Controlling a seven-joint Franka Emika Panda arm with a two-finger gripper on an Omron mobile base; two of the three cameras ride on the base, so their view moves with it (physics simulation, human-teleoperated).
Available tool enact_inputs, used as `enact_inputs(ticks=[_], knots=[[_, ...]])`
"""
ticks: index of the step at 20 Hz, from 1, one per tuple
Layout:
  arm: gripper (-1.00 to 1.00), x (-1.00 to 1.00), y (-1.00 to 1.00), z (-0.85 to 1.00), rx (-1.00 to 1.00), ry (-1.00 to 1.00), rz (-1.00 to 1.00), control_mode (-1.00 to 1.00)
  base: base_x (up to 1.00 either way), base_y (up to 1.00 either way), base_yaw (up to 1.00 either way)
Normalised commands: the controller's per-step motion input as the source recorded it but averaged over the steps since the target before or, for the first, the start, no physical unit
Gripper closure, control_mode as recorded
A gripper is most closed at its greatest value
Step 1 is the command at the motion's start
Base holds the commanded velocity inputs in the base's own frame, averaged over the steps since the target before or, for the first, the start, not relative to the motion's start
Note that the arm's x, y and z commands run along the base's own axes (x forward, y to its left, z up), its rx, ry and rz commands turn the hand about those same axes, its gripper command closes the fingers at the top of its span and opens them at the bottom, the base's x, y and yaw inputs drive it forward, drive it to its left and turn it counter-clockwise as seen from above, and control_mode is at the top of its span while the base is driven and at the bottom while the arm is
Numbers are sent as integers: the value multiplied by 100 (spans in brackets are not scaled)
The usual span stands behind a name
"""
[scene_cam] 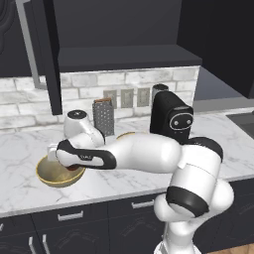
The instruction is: Pick both bowls and place them on the counter. Then place the garlic in one bowl and place the apple in the other bowl.
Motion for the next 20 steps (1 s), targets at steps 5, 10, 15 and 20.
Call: enact_inputs(ticks=[5,10,15,20], knots=[[100,17,17,-30,-3,7,0,-100,0,0,0],[100,8,15,-9,-1,2,0,-100,0,0,0],[100,2,12,-11,0,0,0,-100,0,0,0],[100,0,4,-16,0,0,0,-100,0,0,0]])
